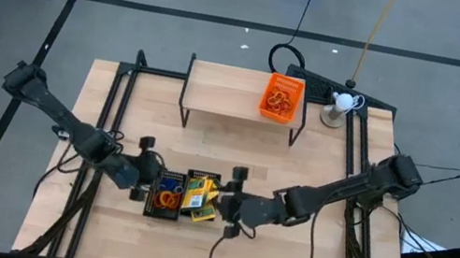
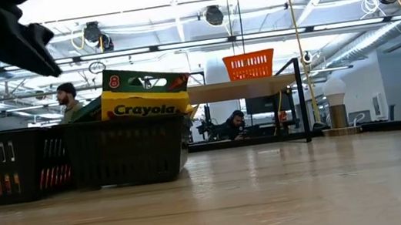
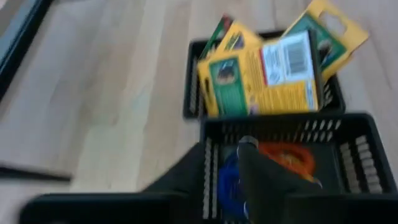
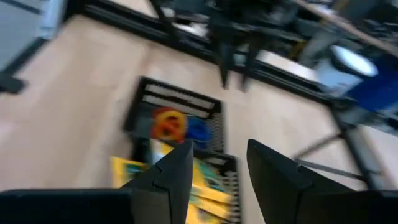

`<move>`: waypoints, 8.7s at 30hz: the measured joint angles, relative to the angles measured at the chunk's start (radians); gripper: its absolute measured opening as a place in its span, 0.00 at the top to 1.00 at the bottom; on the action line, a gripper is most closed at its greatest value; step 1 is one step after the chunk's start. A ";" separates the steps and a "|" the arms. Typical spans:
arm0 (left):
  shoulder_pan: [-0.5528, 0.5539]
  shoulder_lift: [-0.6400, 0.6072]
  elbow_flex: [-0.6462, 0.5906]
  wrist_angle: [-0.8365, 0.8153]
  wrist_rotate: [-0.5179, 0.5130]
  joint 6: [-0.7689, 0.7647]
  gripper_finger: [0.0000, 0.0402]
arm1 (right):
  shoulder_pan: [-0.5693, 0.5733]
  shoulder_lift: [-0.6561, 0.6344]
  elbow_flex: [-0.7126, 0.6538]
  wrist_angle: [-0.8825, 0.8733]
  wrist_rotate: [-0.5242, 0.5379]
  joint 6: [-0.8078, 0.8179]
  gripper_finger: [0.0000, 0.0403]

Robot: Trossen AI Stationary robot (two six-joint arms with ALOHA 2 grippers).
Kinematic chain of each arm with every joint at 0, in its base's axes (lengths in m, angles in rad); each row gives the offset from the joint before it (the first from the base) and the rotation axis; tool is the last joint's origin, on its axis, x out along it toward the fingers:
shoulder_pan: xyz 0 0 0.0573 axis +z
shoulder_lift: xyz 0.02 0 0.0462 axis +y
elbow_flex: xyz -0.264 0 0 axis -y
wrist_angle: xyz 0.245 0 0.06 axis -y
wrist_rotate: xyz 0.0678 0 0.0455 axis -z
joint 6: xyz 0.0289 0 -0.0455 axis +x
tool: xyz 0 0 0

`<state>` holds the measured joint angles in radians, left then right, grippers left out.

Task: Pick & Place Office Desk Supplies
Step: Adjust the black bins, then put the left black bin with spring keychains on the shelf

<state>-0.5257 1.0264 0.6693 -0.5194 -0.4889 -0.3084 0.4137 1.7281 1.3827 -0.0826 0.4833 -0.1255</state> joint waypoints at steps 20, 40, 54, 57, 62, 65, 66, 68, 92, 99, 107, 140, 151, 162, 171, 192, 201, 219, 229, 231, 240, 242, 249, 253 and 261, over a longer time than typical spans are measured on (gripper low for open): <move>-0.231 0.002 -0.133 -0.183 0.279 -0.743 1.00 | -0.009 -0.034 0.000 -0.252 0.205 0.101 0.64; 0.017 0.296 -0.252 0.428 0.399 -0.548 1.00 | -0.013 -0.034 -0.001 -0.507 0.199 0.288 0.64; 0.126 0.297 -0.251 0.479 0.445 -0.409 1.00 | -0.020 -0.034 -0.001 -0.760 0.005 0.558 0.66; 0.127 0.296 -0.251 0.478 0.444 -0.382 1.00 | -0.039 -0.035 -0.029 -0.690 -0.091 0.559 0.70; 0.127 0.296 -0.251 0.467 0.444 -0.377 1.00 | -0.087 -0.033 -0.156 -0.480 -0.267 0.539 0.83; 0.127 0.296 -0.251 0.467 0.444 -0.376 1.00 | -0.116 -0.034 -0.241 -0.375 -0.304 0.528 0.91; 0.127 0.296 -0.251 0.467 0.444 -0.376 1.00 | -0.125 -0.033 -0.267 -0.349 -0.309 0.534 0.94; 0.127 0.296 -0.251 0.467 0.444 -0.375 1.00 | -0.142 -0.033 -0.304 -0.304 -0.333 0.549 0.98; 0.183 0.296 -0.250 0.551 0.384 -0.300 1.00 | -0.197 -0.019 -0.448 0.066 -0.488 0.531 1.00; 0.227 0.296 -0.250 0.551 0.385 -0.260 1.00 | -0.230 0.088 -0.448 0.150 -0.554 0.534 1.00; 0.246 0.296 -0.251 0.563 0.389 -0.235 1.00 | -0.245 0.165 -0.443 0.297 -0.619 0.523 1.00; 0.245 0.296 -0.252 0.640 0.372 -0.218 1.00 | -0.241 0.113 -0.336 0.110 -0.615 0.447 1.00; 0.245 0.296 -0.210 0.557 0.365 -0.182 1.00 | -0.236 0.113 -0.294 0.020 -0.606 0.426 1.00; 0.242 0.294 -0.198 0.431 0.395 -0.218 1.00 | -0.219 0.110 -0.290 -0.069 -0.560 0.468 1.00; 0.242 0.294 -0.198 0.416 0.414 -0.221 0.98 | -0.220 0.110 -0.290 -0.137 -0.563 0.499 1.00; 0.303 0.294 -0.199 0.236 0.626 -0.262 0.78 | -0.257 0.029 -0.298 -0.371 -0.529 0.457 0.84; 0.320 0.281 -0.121 0.186 0.856 -0.307 0.53 | -0.289 0.015 -0.296 -0.373 -0.424 0.452 0.69; 0.199 0.281 0.174 0.055 0.741 -0.484 0.48 | -0.296 0.014 -0.361 -0.384 -0.434 0.533 0.68; 0.207 0.326 0.177 0.102 0.671 -0.297 0.53 | -0.268 0.014 -0.362 -0.343 -0.437 0.611 0.69; 0.207 0.347 0.177 0.107 0.670 -0.268 0.53 | -0.267 0.014 -0.362 -0.341 -0.437 0.611 0.69; 0.207 0.439 0.177 0.112 0.664 -0.202 0.54 | -0.268 0.015 -0.362 -0.333 -0.434 0.612 0.70; 0.207 0.452 0.177 0.111 0.662 -0.195 0.54 | -0.268 0.015 -0.362 -0.332 -0.433 0.612 0.70; 0.211 0.486 0.177 0.139 0.655 -0.192 0.54 | -0.268 0.015 -0.362 -0.297 -0.433 0.603 0.70; 0.210 0.507 0.177 0.151 0.647 -0.192 0.54 | -0.268 0.015 -0.362 -0.289 -0.432 0.603 0.70; 0.210 0.548 0.176 0.173 0.638 -0.192 0.54 | -0.268 0.015 -0.362 -0.288 -0.432 0.603 0.70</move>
<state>-0.3153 1.5741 0.8456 -0.3465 0.1492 -0.5007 0.1455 1.7432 1.0206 -0.3702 0.0509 0.4774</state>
